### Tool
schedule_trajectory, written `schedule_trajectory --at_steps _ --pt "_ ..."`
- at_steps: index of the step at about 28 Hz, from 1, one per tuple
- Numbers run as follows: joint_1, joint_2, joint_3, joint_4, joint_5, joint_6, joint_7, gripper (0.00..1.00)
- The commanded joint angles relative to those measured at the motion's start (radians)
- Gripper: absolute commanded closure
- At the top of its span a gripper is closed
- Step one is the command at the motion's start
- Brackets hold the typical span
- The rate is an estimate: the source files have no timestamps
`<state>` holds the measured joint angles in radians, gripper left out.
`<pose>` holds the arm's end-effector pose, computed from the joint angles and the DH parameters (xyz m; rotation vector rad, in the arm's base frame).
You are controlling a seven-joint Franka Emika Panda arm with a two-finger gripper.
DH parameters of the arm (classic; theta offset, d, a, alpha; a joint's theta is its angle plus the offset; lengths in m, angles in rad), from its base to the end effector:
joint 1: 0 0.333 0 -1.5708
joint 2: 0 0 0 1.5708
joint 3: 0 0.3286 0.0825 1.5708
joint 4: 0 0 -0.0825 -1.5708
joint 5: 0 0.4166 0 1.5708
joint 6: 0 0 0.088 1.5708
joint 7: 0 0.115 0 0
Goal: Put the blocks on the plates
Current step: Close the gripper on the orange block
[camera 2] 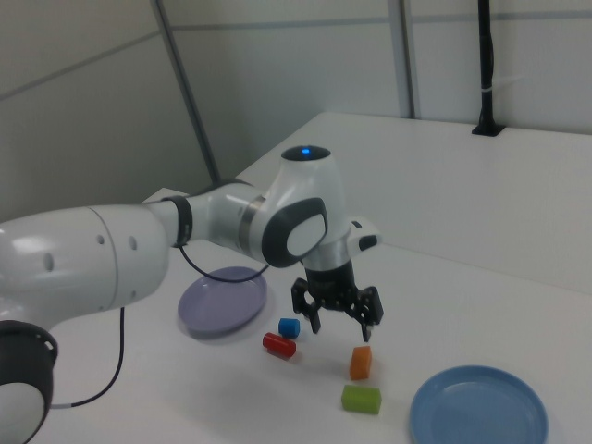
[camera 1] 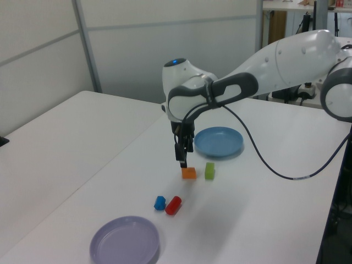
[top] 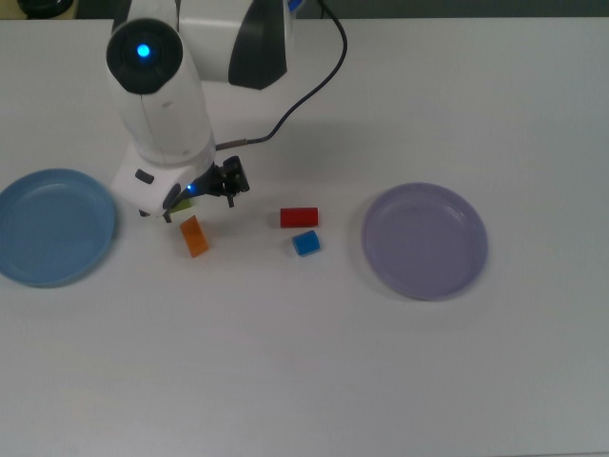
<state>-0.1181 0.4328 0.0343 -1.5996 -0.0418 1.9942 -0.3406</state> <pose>0.7031 -0.0647 0.3669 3.0973 0.4235 -0.0656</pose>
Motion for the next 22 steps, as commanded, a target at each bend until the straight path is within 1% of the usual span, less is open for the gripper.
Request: schedule_trajectory --at_steps 1,6,7,11,12,14,16,18,19,20,22 --pt "0.005 0.041 -0.007 0.004 -0.067 0.038 0.044 0.0" --pt "0.005 0.069 -0.007 0.003 -0.102 0.074 0.075 0.01" --pt "0.003 0.079 -0.007 0.003 -0.118 0.075 0.075 0.08" --pt "0.002 0.095 -0.008 0.004 -0.138 0.075 0.075 0.2" --pt "0.0 0.095 -0.008 0.003 -0.139 0.075 0.075 0.3" --pt "-0.002 0.095 -0.008 0.001 -0.139 0.075 0.075 0.39" --pt "-0.002 0.096 -0.007 0.001 -0.141 0.075 0.075 0.41" --pt "-0.002 0.106 -0.008 0.001 -0.141 0.075 0.075 0.46" --pt "-0.002 0.109 -0.008 0.003 -0.142 0.077 0.075 0.51" --pt "-0.002 0.11 -0.008 0.003 -0.144 0.077 0.074 0.61" --pt "-0.002 0.109 -0.008 0.004 -0.154 0.077 0.072 0.7"
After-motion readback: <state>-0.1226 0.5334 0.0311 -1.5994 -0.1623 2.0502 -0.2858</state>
